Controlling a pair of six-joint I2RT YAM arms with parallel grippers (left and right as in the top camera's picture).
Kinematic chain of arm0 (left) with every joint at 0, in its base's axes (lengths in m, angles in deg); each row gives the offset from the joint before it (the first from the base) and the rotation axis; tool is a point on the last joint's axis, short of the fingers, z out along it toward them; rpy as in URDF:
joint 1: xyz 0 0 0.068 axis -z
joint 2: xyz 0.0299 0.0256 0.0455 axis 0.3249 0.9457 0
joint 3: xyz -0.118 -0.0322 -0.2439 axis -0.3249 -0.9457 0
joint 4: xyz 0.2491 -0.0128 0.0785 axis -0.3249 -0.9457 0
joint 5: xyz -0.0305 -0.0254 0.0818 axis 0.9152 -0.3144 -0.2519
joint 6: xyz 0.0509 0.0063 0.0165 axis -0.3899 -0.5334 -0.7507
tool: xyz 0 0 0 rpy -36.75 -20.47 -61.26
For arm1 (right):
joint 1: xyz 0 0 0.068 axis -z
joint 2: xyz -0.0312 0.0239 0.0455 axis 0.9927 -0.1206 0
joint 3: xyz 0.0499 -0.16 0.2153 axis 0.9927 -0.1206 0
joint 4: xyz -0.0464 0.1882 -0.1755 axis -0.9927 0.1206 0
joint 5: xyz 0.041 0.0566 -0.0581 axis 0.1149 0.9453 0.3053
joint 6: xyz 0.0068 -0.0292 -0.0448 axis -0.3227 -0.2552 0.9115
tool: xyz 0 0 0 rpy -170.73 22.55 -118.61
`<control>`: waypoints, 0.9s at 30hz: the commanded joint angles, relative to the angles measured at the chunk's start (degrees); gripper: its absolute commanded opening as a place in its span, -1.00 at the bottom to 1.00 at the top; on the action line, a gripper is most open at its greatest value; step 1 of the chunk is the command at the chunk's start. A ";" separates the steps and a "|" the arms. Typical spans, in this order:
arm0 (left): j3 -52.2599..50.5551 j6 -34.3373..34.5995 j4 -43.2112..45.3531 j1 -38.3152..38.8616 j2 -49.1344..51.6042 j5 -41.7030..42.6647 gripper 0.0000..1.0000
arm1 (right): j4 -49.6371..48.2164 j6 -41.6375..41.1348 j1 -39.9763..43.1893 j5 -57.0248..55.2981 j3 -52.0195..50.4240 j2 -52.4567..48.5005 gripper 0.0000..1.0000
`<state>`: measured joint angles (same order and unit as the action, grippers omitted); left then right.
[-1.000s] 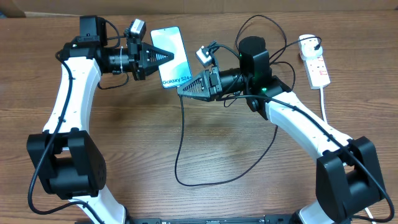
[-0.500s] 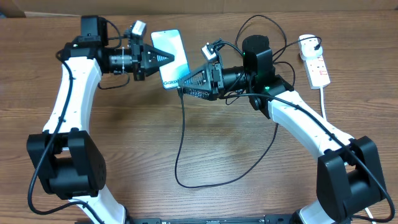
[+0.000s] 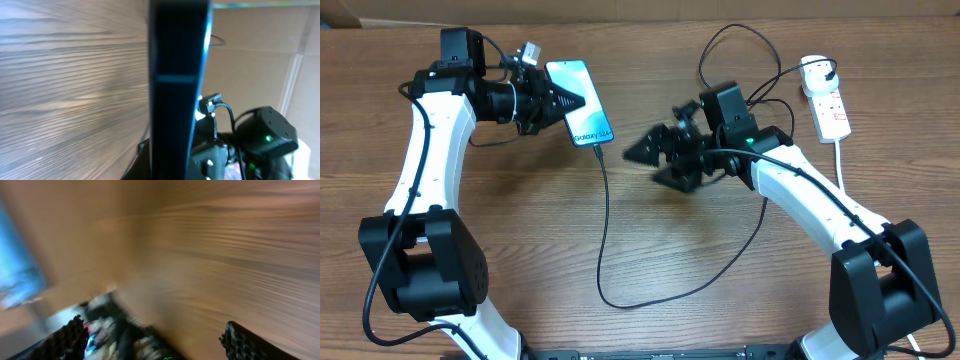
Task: Plug charger to phone and switch on socket
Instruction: 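Open the right gripper and pull it away from the phone, then lower the phone flat onto the table with the left gripper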
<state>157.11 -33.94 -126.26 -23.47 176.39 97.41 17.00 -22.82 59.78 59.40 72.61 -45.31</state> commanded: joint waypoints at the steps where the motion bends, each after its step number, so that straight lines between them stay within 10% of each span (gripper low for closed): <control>1: 0.61 -1.81 -1.16 1.62 -0.42 -7.10 -0.92 | 5.33 6.23 0.17 -16.39 0.33 1.14 0.70; 27: 0.61 -3.50 5.31 14.47 15.19 -14.84 -0.92 | 13.77 13.99 0.17 -17.07 0.33 1.14 0.89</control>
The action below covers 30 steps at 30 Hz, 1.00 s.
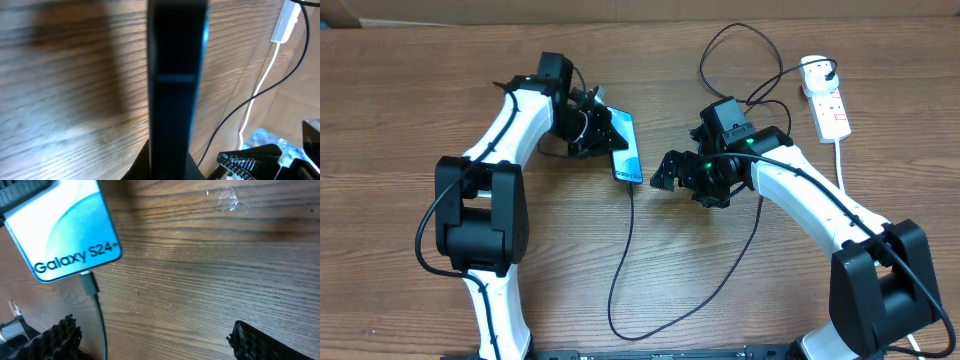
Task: Plug charger to phone and switch on socket
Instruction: 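Lower the phone flat onto the table with the left gripper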
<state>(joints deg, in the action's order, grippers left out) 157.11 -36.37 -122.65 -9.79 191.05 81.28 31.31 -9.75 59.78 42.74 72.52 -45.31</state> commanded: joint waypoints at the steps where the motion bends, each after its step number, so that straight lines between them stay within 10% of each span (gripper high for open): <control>1: 0.61 -1.05 2.95 1.03 0.63 0.81 -0.91 | -0.59 0.92 0.17 -0.42 0.42 1.14 0.89; 30: 0.61 7.02 9.99 3.19 8.17 3.96 -0.92 | -0.11 0.90 0.15 -0.39 0.42 1.14 0.89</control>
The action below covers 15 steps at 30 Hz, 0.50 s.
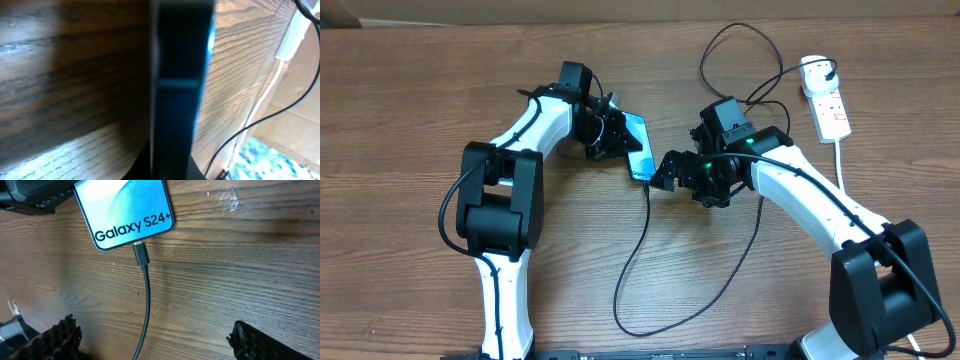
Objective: Plug charger to phone and switch on socket
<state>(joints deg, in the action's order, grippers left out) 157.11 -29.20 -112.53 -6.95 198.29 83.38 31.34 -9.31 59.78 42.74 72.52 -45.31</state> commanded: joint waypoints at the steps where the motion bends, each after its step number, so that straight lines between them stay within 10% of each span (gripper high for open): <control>1: 0.61 -0.74 -0.07 0.35 0.94 1.86 -0.92 | -0.13 0.46 0.17 -0.39 0.42 1.14 0.89; 15: 0.61 -3.52 -0.17 0.00 0.94 -2.36 -0.88 | -0.13 0.48 0.15 -0.42 0.42 1.14 0.90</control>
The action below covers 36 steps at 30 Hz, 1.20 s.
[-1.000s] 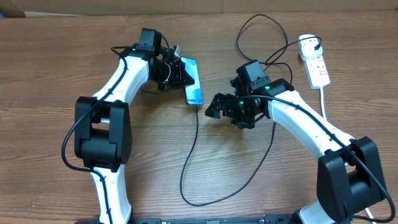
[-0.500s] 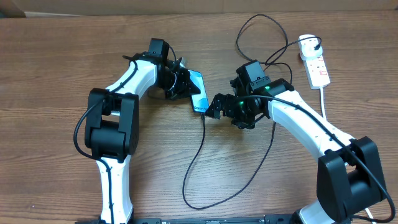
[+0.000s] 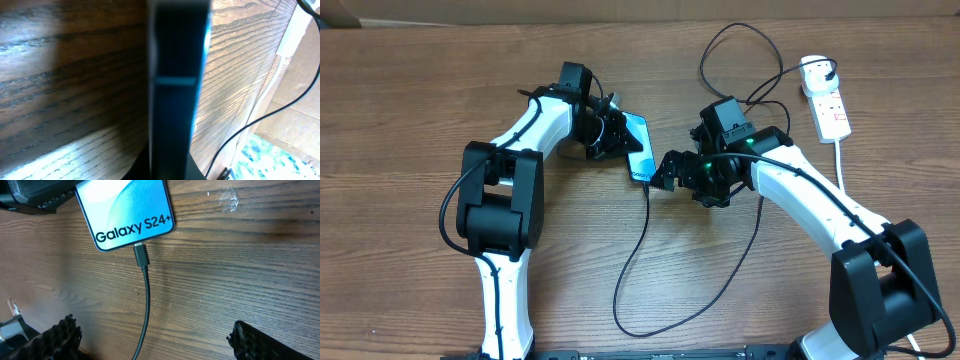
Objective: Plug charger to phone and switch on socket
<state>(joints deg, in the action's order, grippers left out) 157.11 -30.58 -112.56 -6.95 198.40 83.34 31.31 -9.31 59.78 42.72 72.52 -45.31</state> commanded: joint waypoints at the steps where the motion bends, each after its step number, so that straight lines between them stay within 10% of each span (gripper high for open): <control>1: 0.61 -2.47 -0.22 0.00 0.83 -2.69 -0.88 | -0.09 0.48 0.17 -0.39 0.42 1.14 0.91; 36: 0.61 -4.55 -1.70 0.00 0.83 -11.96 -0.74 | -0.09 0.48 0.17 -0.39 0.42 1.14 0.99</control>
<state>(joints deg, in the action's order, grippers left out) 157.55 -33.53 -113.69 -6.93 198.44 77.85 31.49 -9.27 59.78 42.72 72.52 -45.31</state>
